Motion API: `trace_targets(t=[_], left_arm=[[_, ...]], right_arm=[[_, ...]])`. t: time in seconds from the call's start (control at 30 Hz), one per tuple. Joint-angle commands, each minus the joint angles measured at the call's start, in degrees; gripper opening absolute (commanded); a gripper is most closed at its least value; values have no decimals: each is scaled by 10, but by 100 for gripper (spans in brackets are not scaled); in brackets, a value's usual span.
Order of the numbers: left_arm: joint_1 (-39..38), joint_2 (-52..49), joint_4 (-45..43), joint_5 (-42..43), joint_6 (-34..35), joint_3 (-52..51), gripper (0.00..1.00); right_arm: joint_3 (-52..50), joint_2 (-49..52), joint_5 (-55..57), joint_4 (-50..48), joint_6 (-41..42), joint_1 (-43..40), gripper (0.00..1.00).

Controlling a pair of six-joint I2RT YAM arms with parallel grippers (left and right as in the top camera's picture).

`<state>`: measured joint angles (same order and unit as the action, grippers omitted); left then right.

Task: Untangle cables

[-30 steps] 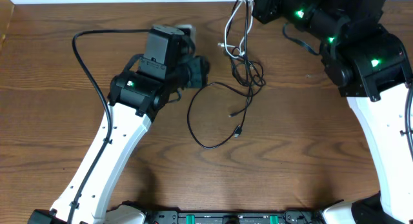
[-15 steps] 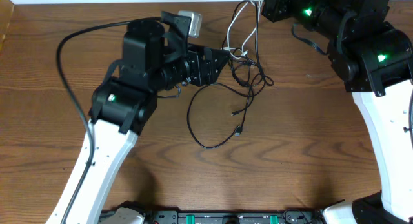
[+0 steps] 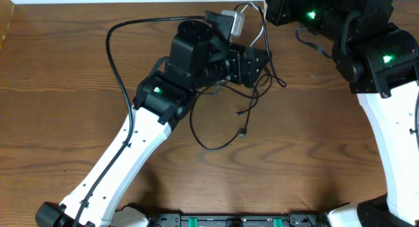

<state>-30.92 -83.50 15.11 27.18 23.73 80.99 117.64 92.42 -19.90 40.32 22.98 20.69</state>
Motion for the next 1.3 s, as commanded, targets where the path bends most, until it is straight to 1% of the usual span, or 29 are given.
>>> trace_targets(t=[0.0, 0.13, 0.23, 0.3, 0.47, 0.53, 0.63, 0.77, 0.87, 0.97, 1.1, 1.2, 1.23, 1.27], left_arm=[[0, 11, -22, -13, 17, 2, 78], [0, 12, -25, -4, 21, 2, 78], [8, 19, -10, -5, -11, 2, 78], [24, 32, 5, -5, -19, 2, 78], [62, 77, 41, -5, -18, 2, 78], [63, 89, 47, -4, -17, 2, 78], [51, 92, 45, -5, 5, 2, 78], [30, 73, 31, -14, 16, 2, 78], [15, 49, 10, -13, 33, 2, 78], [1, 19, -13, -13, 35, 2, 78], [-5, -9, -38, -13, 46, 2, 77], [-5, -19, -47, -13, 47, 2, 72], [-5, -19, -48, -13, 46, 2, 68], [-5, -19, -48, -13, 45, 2, 61]], right_arm=[[8, -3, -1, 4, -4, -4, 1], [8, -2, 1, 4, -4, -4, 1], [8, -2, 3, 5, -8, -4, 1], [8, -2, 3, 7, -8, -4, 1], [8, -2, 3, 8, -14, -4, 1], [8, -2, 3, 8, -14, -4, 1], [8, -1, 3, 8, -14, -3, 1], [8, 0, 3, 9, -14, -3, 1], [8, 1, 3, 10, -14, -3, 1], [8, 3, 2, 13, -14, -3, 1], [8, 6, 3, 19, -14, -3, 1], [7, 6, 3, 23, -14, -3, 1], [7, 6, 3, 23, -14, -3, 1], [7, 6, 3, 23, -14, -3, 1]])
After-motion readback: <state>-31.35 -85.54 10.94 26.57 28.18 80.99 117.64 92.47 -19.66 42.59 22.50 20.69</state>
